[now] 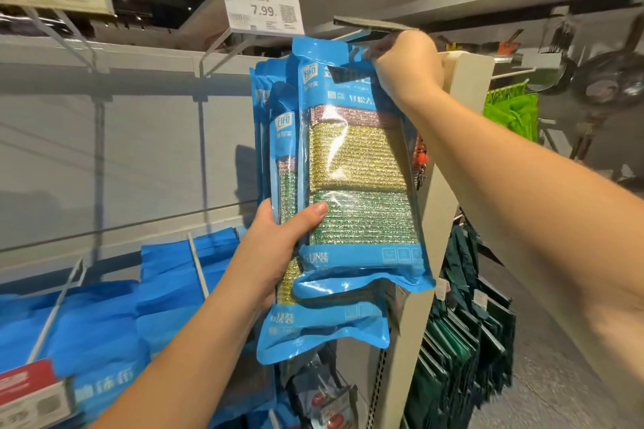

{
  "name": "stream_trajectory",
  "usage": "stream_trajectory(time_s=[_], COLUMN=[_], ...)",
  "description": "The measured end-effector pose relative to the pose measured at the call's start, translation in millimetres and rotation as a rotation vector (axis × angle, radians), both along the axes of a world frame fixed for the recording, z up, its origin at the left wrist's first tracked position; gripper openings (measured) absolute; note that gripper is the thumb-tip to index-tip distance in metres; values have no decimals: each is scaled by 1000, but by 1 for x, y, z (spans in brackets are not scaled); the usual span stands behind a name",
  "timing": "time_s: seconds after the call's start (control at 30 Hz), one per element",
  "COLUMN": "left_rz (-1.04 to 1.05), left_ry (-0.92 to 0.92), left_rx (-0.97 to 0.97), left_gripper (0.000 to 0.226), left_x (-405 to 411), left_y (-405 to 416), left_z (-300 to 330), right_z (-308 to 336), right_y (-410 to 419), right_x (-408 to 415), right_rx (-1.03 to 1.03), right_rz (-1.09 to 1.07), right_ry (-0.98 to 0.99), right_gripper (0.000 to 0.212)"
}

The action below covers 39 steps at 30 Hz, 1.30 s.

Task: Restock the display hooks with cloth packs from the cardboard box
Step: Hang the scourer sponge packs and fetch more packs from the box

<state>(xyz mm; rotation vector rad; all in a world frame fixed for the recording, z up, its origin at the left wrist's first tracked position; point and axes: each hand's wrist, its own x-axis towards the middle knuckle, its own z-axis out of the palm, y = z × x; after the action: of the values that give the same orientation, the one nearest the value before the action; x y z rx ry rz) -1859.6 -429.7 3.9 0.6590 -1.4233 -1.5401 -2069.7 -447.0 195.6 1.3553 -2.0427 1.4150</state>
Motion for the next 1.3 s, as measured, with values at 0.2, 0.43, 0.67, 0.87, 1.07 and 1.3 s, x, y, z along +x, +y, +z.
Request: stream_trajectory(time_s=[0.2,0.43,0.67,0.87,1.07,1.3], left_rz=[94,170,375,500,519,326], left_ry=[8,-35,-260,-219,-199,-42], left_rx=[33,-36,-182,-199,-297,-252], left_gripper=[68,71,93,76,26,40], left_x=[-4,-6,15,68,92,61], left_y=[-11,-28,-32,-32,-25,-26], left_z=[-7,-9,-9,-32,-41,-31], right_z=[-23,-99,-103,-106,-112,-104], right_y=[-8,3,-35,-53,-58,-47], right_x=[4,29,26,18,12,12], right_rx=[25,107,109,138,129,151], right_rz=[-12,146,279,288,300,209], right_ry=[15,-72,-228,-252,-205,-118], right_gripper=[53,90,83,89,93,92])
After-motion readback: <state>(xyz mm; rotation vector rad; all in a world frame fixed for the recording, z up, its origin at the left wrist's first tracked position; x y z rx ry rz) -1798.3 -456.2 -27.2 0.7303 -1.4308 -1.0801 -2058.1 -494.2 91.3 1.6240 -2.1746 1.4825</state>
